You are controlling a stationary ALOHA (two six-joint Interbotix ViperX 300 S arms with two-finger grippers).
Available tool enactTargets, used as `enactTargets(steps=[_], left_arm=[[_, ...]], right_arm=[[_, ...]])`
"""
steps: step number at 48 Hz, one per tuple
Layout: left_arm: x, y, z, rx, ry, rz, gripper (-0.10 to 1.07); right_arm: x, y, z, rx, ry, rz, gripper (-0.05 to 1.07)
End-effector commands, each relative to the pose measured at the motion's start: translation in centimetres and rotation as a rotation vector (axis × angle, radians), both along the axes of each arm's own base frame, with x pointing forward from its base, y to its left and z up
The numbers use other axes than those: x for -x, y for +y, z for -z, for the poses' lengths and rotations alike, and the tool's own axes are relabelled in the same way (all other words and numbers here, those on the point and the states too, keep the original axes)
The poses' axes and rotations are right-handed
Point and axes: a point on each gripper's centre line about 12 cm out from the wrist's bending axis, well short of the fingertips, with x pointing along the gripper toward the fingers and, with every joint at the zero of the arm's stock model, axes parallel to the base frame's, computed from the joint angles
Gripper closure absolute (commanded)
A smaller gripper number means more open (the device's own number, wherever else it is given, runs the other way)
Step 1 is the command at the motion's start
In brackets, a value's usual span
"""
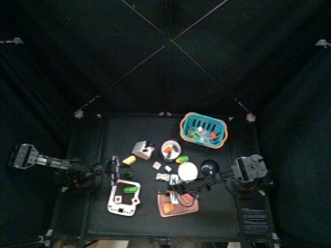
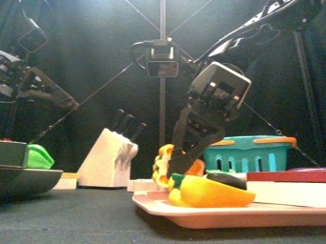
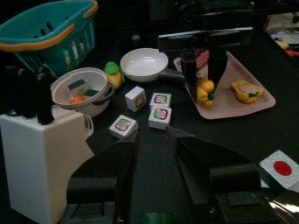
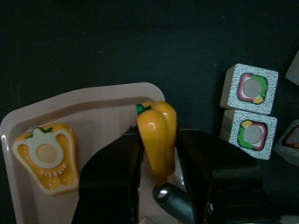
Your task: Place squash half in pan
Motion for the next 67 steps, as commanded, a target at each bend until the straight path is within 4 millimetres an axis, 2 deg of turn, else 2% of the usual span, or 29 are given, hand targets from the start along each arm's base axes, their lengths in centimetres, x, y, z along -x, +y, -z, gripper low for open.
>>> enactTargets(steps=[1,8,13,22,25,38,44,58,67], left_arm=[[-0.3,0.0,-0.4,-0.002,-0.015,0.002,0.24],[-0.3,-0.1,-0.4,-0.004,-0.012,0.003,0.24],[-0.3,-0.1,-0.4,-0.004,-0.014,0.003,0.24],[-0.3,0.0,-0.4,0.000,-0.014,0.001,0.24],[-0.3,-0.1,-0.5,0.002,-0.015,0.002,0.24],[-0.3,0.0,-0.4,0.004,-0.012,-0.001,0.24],[-0.3,0.0,-0.3,0.003,-0.011,0.000,0.24],[-0.3,0.0,-0.4,0.004,-0.014,-0.001,0.24],[-0.3,0.0,-0.3,0.003,-0.011,0.000,0.24]], right_arm=[[-0.6,0.1,-2.8,-0.018,-0.072,0.005,0.40],[-0.5,-0.1,-4.2,-0.034,-0.103,0.016,0.40],[-0.1,-0.4,-6.2,-0.061,-0.145,0.039,0.40],[1.7,-2.5,-8.7,-0.131,-0.189,0.133,0.40],[2.8,-3.4,-8.8,-0.152,-0.187,0.169,0.40],[6.8,-6.7,-8.0,-0.248,-0.155,0.343,0.40],[8.5,-7.6,-7.8,-0.286,-0.151,0.402,0.40],[11.9,-9.9,-4.4,-0.302,-0.057,0.530,0.40],[12.9,-11.0,-2.7,-0.307,-0.010,0.588,0.40]])
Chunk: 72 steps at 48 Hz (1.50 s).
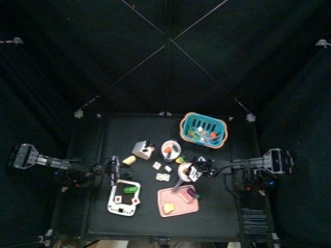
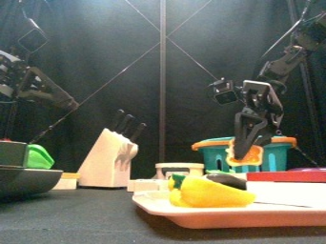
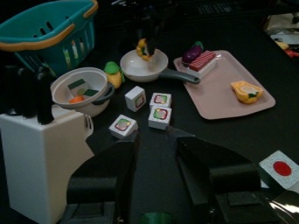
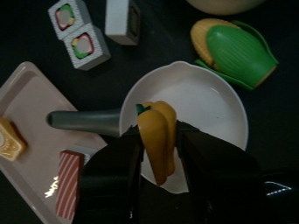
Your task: Place squash half in pan
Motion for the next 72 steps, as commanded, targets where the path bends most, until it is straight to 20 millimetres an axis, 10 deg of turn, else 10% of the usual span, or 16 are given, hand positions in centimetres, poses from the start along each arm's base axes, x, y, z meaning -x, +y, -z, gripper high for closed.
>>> enactTargets(steps=[1,38,72], left_arm=[[-0.3,0.0,-0.4,0.000,-0.015,0.001,0.24],[-0.2,0.0,-0.2,0.001,-0.008,0.001,0.24],[-0.2,0.0,-0.2,0.000,-0.008,0.001,0.24]], right_arm=[[0.1,-0.6,-0.1,0.001,-0.006,0.021,0.40],[-0.1,-1.4,1.9,0.002,0.069,0.032,0.18],[-0.8,-1.7,-1.2,0.062,0.080,-0.011,0.18]])
